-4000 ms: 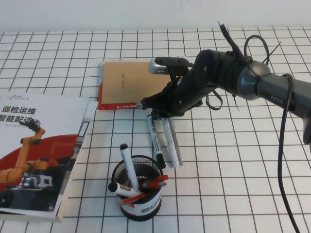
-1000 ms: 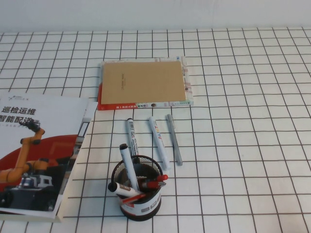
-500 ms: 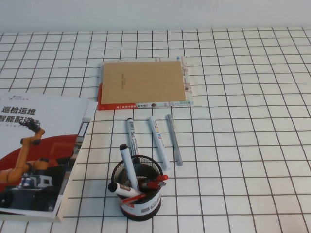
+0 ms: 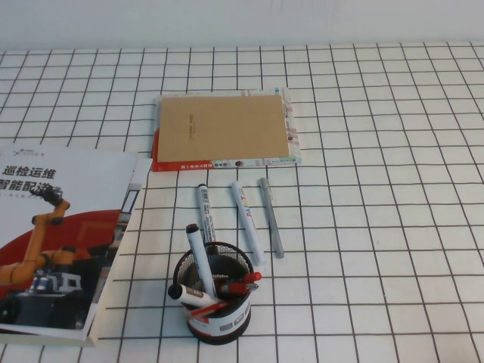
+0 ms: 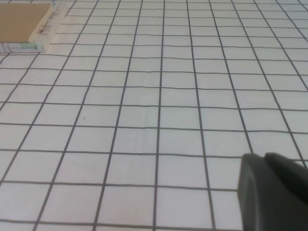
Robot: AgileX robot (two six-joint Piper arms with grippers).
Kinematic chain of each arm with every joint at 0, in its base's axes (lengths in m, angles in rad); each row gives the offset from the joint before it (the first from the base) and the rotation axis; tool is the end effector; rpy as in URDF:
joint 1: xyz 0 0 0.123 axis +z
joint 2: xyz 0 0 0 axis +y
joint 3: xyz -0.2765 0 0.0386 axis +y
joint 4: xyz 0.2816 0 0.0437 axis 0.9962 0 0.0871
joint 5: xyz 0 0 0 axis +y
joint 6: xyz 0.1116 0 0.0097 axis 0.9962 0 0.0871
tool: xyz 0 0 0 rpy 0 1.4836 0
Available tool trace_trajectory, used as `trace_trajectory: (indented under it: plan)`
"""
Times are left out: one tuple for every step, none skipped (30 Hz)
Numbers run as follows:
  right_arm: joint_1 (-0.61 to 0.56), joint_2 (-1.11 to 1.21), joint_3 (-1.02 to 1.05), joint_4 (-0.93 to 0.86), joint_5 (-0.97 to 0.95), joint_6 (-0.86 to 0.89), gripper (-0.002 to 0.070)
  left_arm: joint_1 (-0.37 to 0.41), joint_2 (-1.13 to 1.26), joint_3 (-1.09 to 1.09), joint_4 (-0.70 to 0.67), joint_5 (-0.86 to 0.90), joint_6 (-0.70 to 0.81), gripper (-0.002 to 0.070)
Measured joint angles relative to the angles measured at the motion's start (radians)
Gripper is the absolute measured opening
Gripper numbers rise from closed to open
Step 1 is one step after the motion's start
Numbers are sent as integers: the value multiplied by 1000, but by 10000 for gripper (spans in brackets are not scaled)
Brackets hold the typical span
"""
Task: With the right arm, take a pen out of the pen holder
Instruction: 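Take a marker out of the pen holder and lay it on the table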
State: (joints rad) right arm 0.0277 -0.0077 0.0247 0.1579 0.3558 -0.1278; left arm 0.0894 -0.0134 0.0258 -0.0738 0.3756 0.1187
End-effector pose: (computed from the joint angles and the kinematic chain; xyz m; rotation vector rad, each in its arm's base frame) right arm 0.1127 0.0093 0.1672 -0.0450 1.8522 0.0842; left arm 0.1119 0.0070 0.1650 -0.0182 1.8711 0.0709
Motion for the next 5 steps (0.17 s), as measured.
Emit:
trace_trajectory:
  plan:
    - [0,0,0,0,0,0,-16,0,0,0,0,0,0,-3]
    - [0,0,0,0,0,0,-16,0,0,0,0,0,0,-3]
    - [0,0,0,0,0,0,-15,0,0,0,0,0,0,-3]
    - [0,0,0,0,0,0,-16,0,0,0,0,0,0,-3]
    - [0,0,0,0,0,0,-16,0,0,0,0,0,0,-3]
